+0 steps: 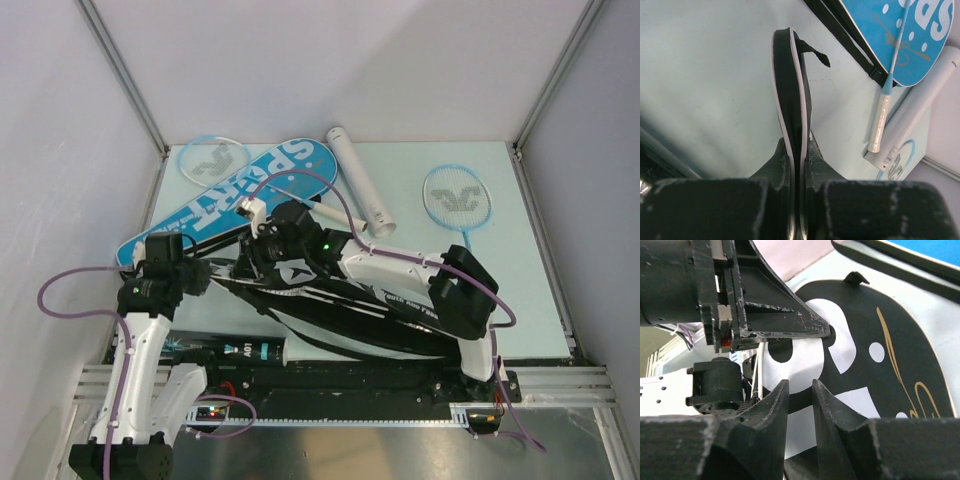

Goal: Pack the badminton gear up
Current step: Adjust the racket bag at the center of the board, then zip the racket bag at the center of the board.

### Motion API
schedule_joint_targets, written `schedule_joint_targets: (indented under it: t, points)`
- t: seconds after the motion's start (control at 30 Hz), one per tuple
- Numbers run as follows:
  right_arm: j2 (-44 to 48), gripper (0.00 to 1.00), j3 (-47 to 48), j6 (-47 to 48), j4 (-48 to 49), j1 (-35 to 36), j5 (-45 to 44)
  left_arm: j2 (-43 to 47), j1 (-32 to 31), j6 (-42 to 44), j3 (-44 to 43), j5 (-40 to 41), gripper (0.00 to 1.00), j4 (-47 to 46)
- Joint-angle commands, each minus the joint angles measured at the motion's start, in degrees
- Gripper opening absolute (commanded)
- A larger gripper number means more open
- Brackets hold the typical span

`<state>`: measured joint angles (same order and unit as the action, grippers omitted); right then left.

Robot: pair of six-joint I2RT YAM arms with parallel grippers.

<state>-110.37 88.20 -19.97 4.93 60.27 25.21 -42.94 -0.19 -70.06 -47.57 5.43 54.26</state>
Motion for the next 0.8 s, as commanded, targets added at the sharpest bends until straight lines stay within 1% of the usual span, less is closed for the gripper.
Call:
schedule_joint_targets:
  t: [0.0, 0.2, 0.33, 0.67, 0.77]
  points:
    - [-0.77, 0.29, 3.31, -0.76, 1.75, 0.70, 2.40, 1.12, -0.34, 0.56, 0.18, -2.78, 0.00, -0.60]
    - [-0.29, 0.33, 3.03, -0.93, 1.65, 0.29, 3.17, 1.28, -0.34, 0.50, 0.50, -2.93, 0.00, -0.61]
    - [1.09, 0.35, 3.03, -3.14, 2.65, -0.93, 4.70, 1.89, -0.34, 0.63, 0.53, -2.01, 0.00, -0.58]
    - [1.99, 0.35, 2.69, -4.00, 2.11, -1.41, 8.11, 1.75, -0.34, 0.67, 1.22, -2.60, 0.00, -0.64]
    - [2.06, 0.35, 2.68, -4.83, 3.24, -1.85, 10.59, 2.05, -0.34, 1.07, 1.04, -2.88, 0.00, -0.61]
